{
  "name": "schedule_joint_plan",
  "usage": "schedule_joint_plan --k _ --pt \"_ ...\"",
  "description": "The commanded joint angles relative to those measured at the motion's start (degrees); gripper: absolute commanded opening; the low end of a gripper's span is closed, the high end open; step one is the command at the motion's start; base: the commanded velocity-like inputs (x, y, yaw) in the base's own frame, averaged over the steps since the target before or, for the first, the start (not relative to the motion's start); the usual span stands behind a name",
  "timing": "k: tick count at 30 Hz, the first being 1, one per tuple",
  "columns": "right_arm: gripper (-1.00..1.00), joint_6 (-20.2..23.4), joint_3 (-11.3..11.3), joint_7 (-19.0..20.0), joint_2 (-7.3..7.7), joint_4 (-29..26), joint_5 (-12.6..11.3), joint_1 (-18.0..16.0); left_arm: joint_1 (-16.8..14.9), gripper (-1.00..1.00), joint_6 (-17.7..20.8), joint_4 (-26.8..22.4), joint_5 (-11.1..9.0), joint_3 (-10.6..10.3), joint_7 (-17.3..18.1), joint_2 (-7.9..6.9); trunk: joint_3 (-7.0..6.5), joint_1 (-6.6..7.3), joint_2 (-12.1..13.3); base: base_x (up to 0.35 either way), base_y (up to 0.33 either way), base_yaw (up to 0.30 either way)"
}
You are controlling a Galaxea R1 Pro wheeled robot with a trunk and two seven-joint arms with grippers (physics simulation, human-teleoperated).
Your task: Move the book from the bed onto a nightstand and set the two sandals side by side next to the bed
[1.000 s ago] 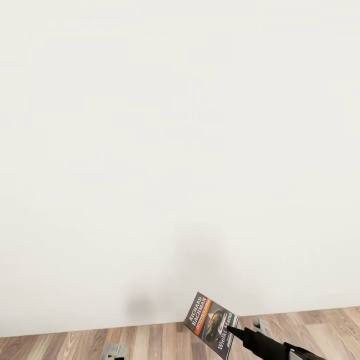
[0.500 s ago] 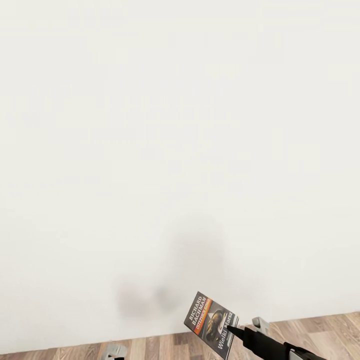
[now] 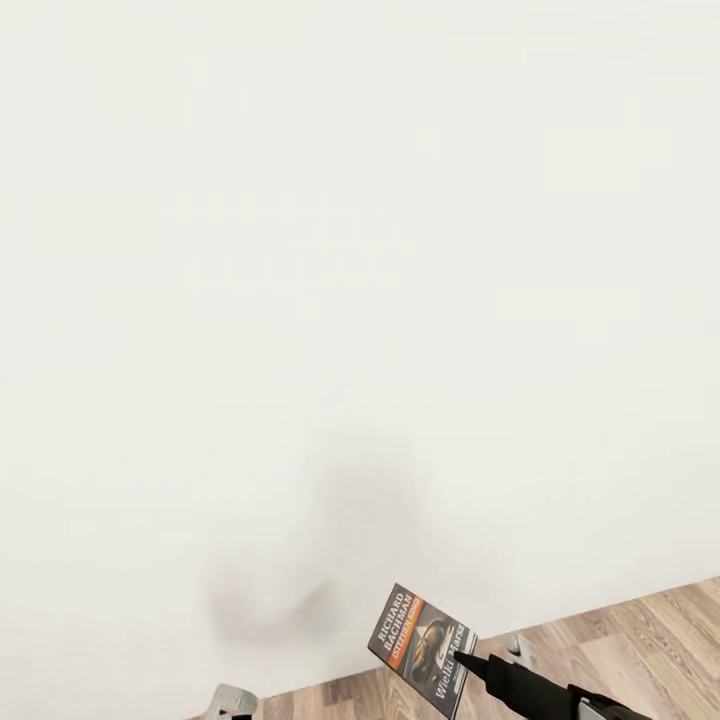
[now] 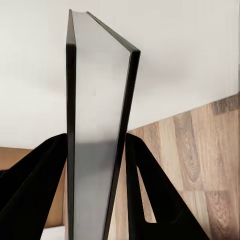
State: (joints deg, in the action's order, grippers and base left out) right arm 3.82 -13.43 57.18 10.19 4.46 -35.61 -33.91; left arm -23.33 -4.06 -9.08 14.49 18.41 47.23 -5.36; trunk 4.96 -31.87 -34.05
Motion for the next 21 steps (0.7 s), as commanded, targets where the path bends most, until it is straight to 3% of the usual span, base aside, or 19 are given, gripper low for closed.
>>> schedule_joint_plan --k 1,17,21 --pt "-1.0 0.4 -0.2 0.3 -0.01 0.2 -0.6 -0.1 -0.1 1.0 -0.4 0.0 0.6 0.4 0.1 0.1 0.1 -0.05 -0.1 0.312 0.0 -0.044" --pt "-1.0 0.4 -0.2 0.3 0.0 0.2 -0.6 -0.1 0.0 1.0 -0.4 0.0 0.6 0.4 0.1 0.26 0.1 -0.05 -0.1 0.325 0.0 -0.014" --pt "-1.0 0.4 -0.2 0.3 -0.03 0.2 -0.6 -0.1 -0.1 1.0 -0.4 0.0 0.6 0.4 0.1 0.26 0.17 -0.05 -0.1 0.138 0.0 -0.142"
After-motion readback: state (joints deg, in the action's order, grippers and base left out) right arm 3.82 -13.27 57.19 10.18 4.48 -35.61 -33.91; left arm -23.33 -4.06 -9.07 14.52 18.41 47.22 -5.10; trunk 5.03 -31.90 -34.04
